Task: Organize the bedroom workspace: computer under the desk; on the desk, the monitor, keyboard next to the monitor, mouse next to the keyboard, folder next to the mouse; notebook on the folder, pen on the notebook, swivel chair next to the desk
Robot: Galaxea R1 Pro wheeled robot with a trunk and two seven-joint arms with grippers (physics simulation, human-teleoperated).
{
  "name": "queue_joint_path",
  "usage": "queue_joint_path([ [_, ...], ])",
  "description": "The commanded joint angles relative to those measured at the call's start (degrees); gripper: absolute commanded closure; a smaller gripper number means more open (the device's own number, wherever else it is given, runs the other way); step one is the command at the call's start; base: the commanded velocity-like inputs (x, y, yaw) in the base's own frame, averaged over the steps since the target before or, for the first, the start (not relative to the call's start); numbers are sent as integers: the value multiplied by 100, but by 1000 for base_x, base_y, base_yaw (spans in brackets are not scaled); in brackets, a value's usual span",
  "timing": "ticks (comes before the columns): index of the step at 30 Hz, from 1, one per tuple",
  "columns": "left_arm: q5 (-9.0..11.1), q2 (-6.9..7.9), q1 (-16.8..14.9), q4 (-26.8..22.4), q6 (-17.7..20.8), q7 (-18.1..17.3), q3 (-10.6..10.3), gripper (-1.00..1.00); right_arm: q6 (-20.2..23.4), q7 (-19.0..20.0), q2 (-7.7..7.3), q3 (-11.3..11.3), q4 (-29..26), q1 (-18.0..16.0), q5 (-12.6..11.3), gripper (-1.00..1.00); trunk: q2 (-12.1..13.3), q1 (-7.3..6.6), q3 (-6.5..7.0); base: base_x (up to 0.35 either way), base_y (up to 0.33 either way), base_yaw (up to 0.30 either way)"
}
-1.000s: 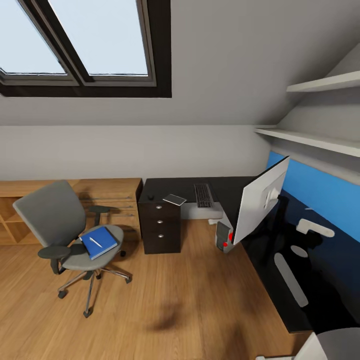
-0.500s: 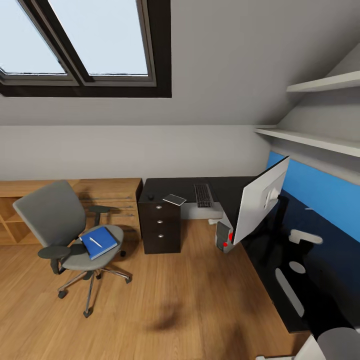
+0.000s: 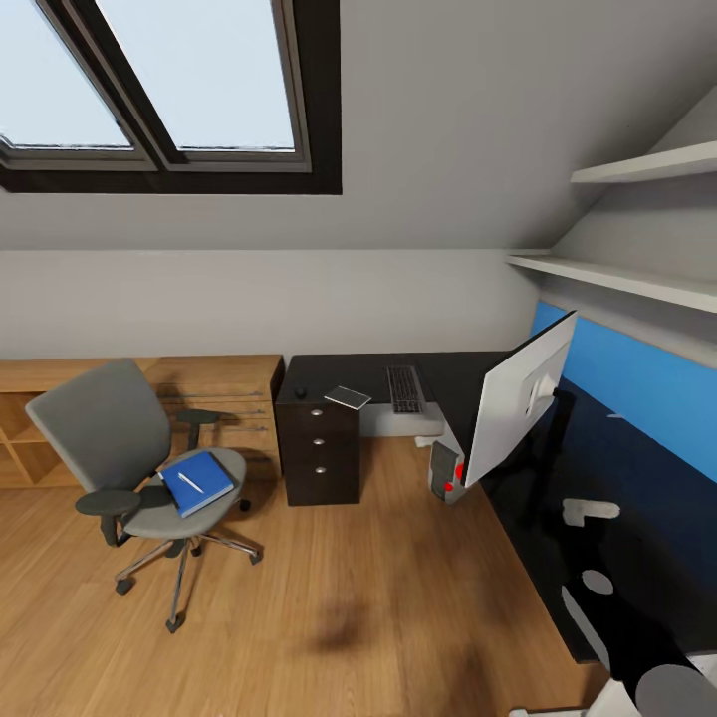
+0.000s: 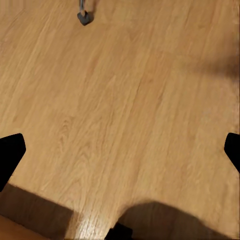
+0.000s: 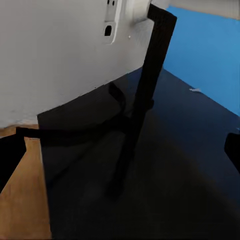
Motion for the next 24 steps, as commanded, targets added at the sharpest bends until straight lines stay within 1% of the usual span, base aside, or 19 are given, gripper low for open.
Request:
queue_joint_path([
  [1,17,-87,-4,-207,-3,27,-77,-100,-38,287,-47,-63,326,-123,-149,-100,-7,1,-9,0,0,0],
  [2,-12,-152,-4,-508,43,30,-101,-100,-44,609,-95,-202,654,-309,-267,-100,-7,1,-9,0,0,0],
  [4,-50,-198,-4,-865,175,33,-116,-100,-33,919,-145,-335,991,-544,-387,-100,-7,1,-9,0,0,0],
  [5,-96,-233,-4,-1261,452,35,-126,-100,-7,1186,-187,-429,1346,-815,-491,-100,-7,1,-9,0,0,0],
  [6,-160,-271,-4,-1949,1160,38,-135,-100,90,1453,-230,-510,1846,-1245,-598,-100,-7,1,-9,0,0,0],
  [7,-183,-283,-4,-2465,1757,41,-136,-100,267,1603,-255,-552,2186,-1627,-653,-100,-7,1,-9,0,0,0],
  [8,-199,-288,-4,-3655,3176,39,-112,-100,518,1707,-300,-581,2409,-1927,-691,-100,-7,1,-9,0,0,0],
  [9,-200,-285,-4,-3832,3373,35,-102,-100,558,1729,-314,-588,2441,-1968,-697,-100,-7,1,-9,0,0,0],
  [12,-202,-275,-4,-4284,3834,22,-95,-100,620,1830,-353,-604,2532,-2067,-710,-100,-7,1,-9,0,0,0],
  [14,-202,-265,-4,-4389,3950,18,-93,-100,581,1870,-360,-604,2565,-2092,-707,-100,-7,1,-9,0,0,0],
  [16,-204,-227,-4,-4443,4043,15,-92,-100,433,1908,-368,-604,2600,-2113,-711,-100,-7,1,-9,0,0,0],
  [20,-206,-136,-4,-4436,4109,13,-91,-100,184,1932,-361,-599,2633,-2124,-701,-100,-7,1,-9,0,0,0],
  [24,-204,-93,-4,-4449,4131,14,-93,-100,82,1942,-347,-594,2685,-2126,-705,-100,-7,1,-9,0,0,0],
])
